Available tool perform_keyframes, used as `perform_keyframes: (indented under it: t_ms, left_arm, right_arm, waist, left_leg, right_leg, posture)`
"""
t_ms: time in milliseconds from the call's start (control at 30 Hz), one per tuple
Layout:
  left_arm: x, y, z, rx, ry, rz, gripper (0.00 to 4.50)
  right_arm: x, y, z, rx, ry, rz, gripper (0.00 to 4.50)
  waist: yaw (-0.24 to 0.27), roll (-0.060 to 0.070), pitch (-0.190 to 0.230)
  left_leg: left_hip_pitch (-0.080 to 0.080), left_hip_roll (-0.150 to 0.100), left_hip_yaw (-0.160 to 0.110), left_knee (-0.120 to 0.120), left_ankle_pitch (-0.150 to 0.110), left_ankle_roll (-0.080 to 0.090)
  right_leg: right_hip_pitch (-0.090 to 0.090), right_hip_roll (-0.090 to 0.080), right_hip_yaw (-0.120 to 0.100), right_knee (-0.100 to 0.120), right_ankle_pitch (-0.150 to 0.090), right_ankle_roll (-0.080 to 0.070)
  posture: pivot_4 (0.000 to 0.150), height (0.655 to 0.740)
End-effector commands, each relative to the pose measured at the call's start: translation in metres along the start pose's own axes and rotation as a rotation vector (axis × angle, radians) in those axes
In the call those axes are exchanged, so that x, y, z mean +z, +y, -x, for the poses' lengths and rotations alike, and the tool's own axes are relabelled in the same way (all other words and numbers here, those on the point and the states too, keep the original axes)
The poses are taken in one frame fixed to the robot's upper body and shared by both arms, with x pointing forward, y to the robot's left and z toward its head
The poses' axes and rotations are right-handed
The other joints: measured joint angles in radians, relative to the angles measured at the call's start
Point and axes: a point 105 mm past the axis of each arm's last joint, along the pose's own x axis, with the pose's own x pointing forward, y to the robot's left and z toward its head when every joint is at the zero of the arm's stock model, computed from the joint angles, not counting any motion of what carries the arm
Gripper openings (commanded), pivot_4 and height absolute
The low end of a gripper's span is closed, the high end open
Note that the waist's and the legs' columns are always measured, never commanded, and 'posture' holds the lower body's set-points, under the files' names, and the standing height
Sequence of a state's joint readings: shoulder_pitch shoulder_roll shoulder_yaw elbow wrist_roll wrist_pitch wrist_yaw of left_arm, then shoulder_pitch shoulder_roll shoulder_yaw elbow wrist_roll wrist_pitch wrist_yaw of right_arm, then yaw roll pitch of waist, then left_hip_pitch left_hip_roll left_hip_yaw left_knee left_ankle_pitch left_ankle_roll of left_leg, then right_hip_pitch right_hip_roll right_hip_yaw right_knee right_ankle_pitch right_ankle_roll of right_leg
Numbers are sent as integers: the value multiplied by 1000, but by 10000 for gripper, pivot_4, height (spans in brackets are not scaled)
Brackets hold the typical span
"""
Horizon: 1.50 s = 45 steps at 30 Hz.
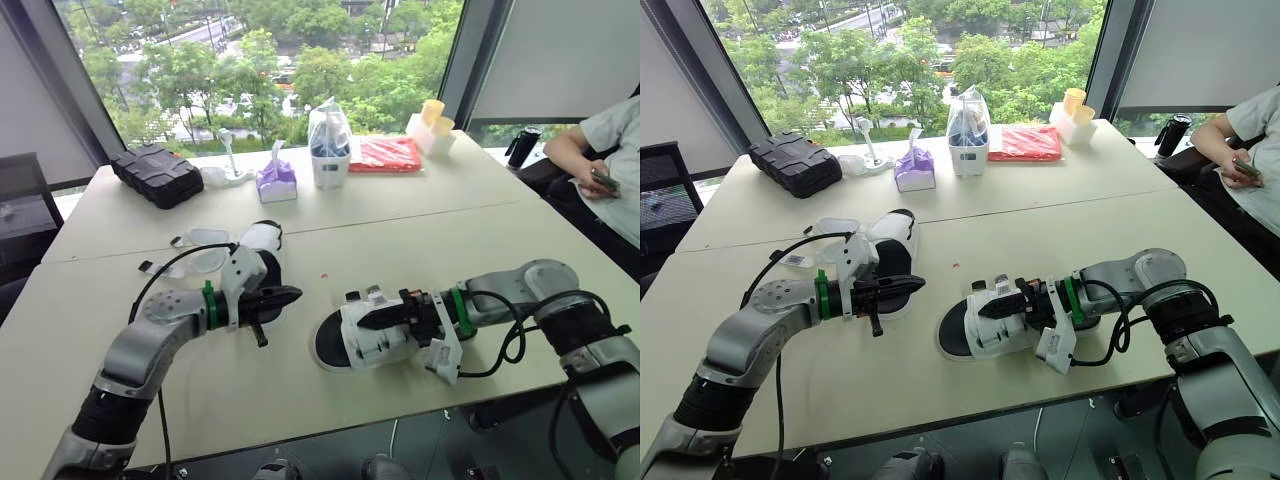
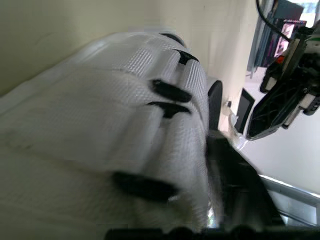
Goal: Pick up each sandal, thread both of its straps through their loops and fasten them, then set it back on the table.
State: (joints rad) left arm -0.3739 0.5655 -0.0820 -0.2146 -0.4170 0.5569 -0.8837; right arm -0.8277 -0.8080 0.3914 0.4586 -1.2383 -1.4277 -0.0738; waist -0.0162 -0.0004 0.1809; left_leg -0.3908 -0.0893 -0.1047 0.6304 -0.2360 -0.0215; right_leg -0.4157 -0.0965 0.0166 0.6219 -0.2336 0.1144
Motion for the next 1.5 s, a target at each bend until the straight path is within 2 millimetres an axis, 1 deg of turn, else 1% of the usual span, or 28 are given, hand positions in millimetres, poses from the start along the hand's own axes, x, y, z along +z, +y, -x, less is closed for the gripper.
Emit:
perform_keyframes:
  t_ms: [33,100,133,200,267,333,367,467,500,533,567,633,733,833,867,933,1133,1233,1367,1400,1467,1500]
  left_arm:
    - [9,-1,1,6,-26,-44,0]
    - [9,-2,1,11,-29,-42,0]
    - [9,-2,1,14,-30,-41,0]
    - [7,-1,2,25,-26,-39,0]
    - [5,-1,3,36,-25,-37,0]
    - [5,2,4,62,-34,-33,0]
    - [5,4,4,73,-37,-32,0]
    - [5,7,3,94,-40,-38,0]
    - [4,7,3,97,-36,-44,0]
    - [3,8,3,100,-33,-48,0]
    - [3,10,2,106,-35,-48,0]
    - [3,13,2,118,-43,-44,0]
    - [3,13,1,124,-47,-45,0]
    - [3,14,-1,129,-55,-43,0]
    - [3,14,-2,131,-56,-46,0]
    - [2,15,-3,133,-49,-62,0]
    - [1,19,-4,148,-38,-85,0]
    - [4,24,-3,167,-45,-84,0]
    - [5,25,-5,180,-50,-84,0]
    - [5,25,-5,180,-49,-84,0]
    - [4,25,-5,182,-47,-83,0]
    - [3,25,-5,183,-46,-84,0]
  right_arm:
    - [-10,-3,8,-5,38,28,108]
    - [-15,-7,10,-45,69,19,108]
    - [-21,-11,12,-69,102,17,108]
    - [-41,-22,18,-131,204,-13,108]
    - [-56,-32,25,-175,278,-32,108]
    - [-86,-48,42,-238,439,-77,108]
    - [-96,-54,49,-253,494,-92,108]
    - [-134,-50,77,-277,756,-209,108]
    - [-148,-44,90,-284,873,-255,108]
    - [-163,-36,106,-293,1010,-326,108]
    - [-174,-24,118,-276,1124,-386,108]
    - [-186,-5,133,-259,1287,-487,108]
    - [-190,9,137,-225,1374,-540,108]
    - [-193,20,135,-202,1445,-570,108]
    - [-193,24,132,-187,1461,-574,108]
    - [-192,32,126,-175,1477,-629,108]
    - [-193,33,117,-115,1499,-567,108]
    - [-195,31,111,-56,1499,-467,108]
    - [-193,36,100,-41,1482,-485,108]
    - [-192,37,99,-39,1479,-493,9474]
    - [-191,39,98,-35,1478,-501,18208]
    - [-191,40,99,-36,1481,-512,23940]
  waist:
    - [0,0,0]
    - [1,0,0]
    - [1,0,0]
    - [-1,0,0]
    - [-4,-1,0]
    - [-8,-1,1]
    - [-10,-2,1]
    - [-6,-2,1]
    - [-4,-2,1]
    - [-4,-2,1]
    - [-1,-2,1]
    - [3,-2,1]
    - [1,-2,1]
    - [-7,-2,1]
    - [-12,-2,1]
    - [-26,-2,1]
    - [-30,-2,1]
    - [-30,-2,1]
    - [-29,-2,1]
    - [-29,-2,1]
    - [-28,-2,1]
    - [-28,-2,1]
  left_leg:
    - [0,0,0,0,0,0]
    - [0,0,1,0,0,0]
    - [0,0,1,0,0,0]
    - [0,0,2,1,0,0]
    - [0,0,3,1,0,1]
    - [0,0,5,0,0,1]
    - [0,1,5,0,-1,2]
    - [0,1,6,0,-3,6]
    - [0,1,6,0,-3,6]
    - [0,1,6,0,-3,6]
    - [0,1,6,0,-3,6]
    - [0,1,6,0,-3,6]
    - [-1,1,6,0,-3,6]
    - [-1,1,9,-2,-2,5]
    - [-2,1,11,-2,0,1]
    - [-2,1,14,-2,0,1]
    - [-1,1,15,-2,0,1]
    - [-1,1,15,-2,0,1]
    - [-1,1,15,-2,0,1]
    - [-1,1,15,-2,0,1]
    - [-1,1,15,-2,0,1]
    - [-1,1,15,-2,0,1]
  right_leg:
    - [0,0,0,1,0,0]
    - [-1,0,1,1,0,0]
    - [-1,0,1,2,0,-1]
    - [-1,0,2,2,-1,-1]
    - [-2,0,3,3,-1,-2]
    - [-3,0,5,4,-1,-2]
    - [-3,0,5,4,0,-1]
    - [-3,0,5,4,0,0]
    - [-3,0,5,4,1,0]
    - [-3,0,5,4,1,0]
    - [-3,0,5,4,1,0]
    - [-4,0,5,4,0,-1]
    - [-4,0,5,4,0,-1]
    - [-8,0,7,5,1,1]
    - [-9,0,8,5,1,1]
    - [-10,-1,10,6,1,1]
    - [-11,0,11,8,1,1]
    - [-12,0,11,8,1,1]
    - [-12,0,11,8,2,1]
    - [-12,0,11,8,2,1]
    - [-12,0,11,8,2,1]
    - [-12,0,11,8,2,1]
  posture:
    - [1500,7400]
    - [1500,7400]
    - [1500,7400]
    - [1500,7400]
    - [1500,7400]
    - [1500,7400]
    - [1500,7400]
    - [1500,7400]
    - [1500,7400]
    - [1500,7400]
    - [1500,7400]
    - [1500,7400]
    - [1500,7400]
    - [1500,7400]
    - [1500,7400]
    - [1500,7400]
    - [1500,7400]
    - [1500,7400]
    - [1500,7400]
    - [1500,7400]
    - [1500,7400]
    - [1500,7400]
